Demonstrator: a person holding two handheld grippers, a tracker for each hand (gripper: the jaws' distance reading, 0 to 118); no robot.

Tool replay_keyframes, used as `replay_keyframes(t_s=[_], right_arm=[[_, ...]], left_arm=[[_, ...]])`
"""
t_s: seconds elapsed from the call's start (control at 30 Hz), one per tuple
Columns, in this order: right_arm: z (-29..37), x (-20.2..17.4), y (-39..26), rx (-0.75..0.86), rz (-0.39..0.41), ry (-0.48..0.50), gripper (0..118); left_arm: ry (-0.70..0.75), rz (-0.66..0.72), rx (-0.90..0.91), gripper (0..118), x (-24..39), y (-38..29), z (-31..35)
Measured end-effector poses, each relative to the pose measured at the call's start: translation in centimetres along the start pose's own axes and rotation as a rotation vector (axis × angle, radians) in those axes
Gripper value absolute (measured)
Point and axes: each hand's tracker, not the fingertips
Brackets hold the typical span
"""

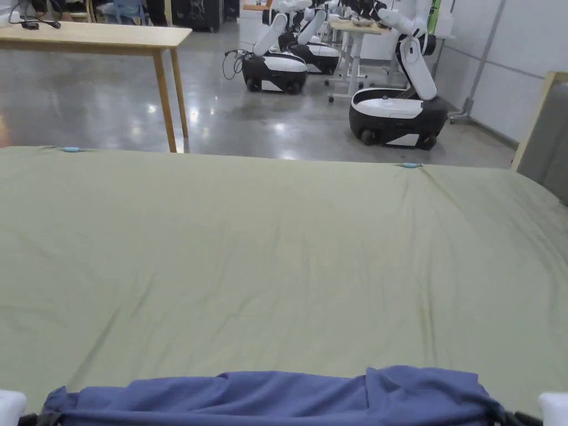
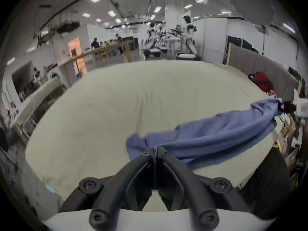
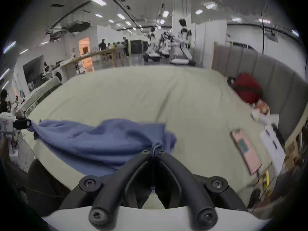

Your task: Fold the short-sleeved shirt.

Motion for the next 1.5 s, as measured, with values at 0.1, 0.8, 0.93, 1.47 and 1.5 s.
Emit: replay_keyframes(t_s=[0.1, 0.8, 0.93, 1.47, 1.5], right_arm=[[-0.4, -0.4, -1.0, 0.013, 0.009, -0.010, 112], [6.9, -12.1, 7.3, 0.511, 0.095, 0.092, 2], [7.0, -12.1, 7.3, 0.497, 0.095, 0.103, 2], [6.2, -14.2, 6.2, 0.420, 0.078, 0.128, 2], [6.4, -14.3, 6.2, 0.421, 0.080, 0.127, 2]], left_arm=[[0.033, 0.005, 0.037, 114, 0.8, -0.4, 0.1], [0.001, -0.104, 0.387, 28, 9.1, 7.3, 4.0], [-0.090, 0.019, 0.322, 118, 4.8, 6.2, 3.7], [-0.995, 1.153, 0.028, 88, -9.0, -9.9, -10.4], [-1.034, 1.184, 0.153, 44, -9.1, -9.4, -11.1]])
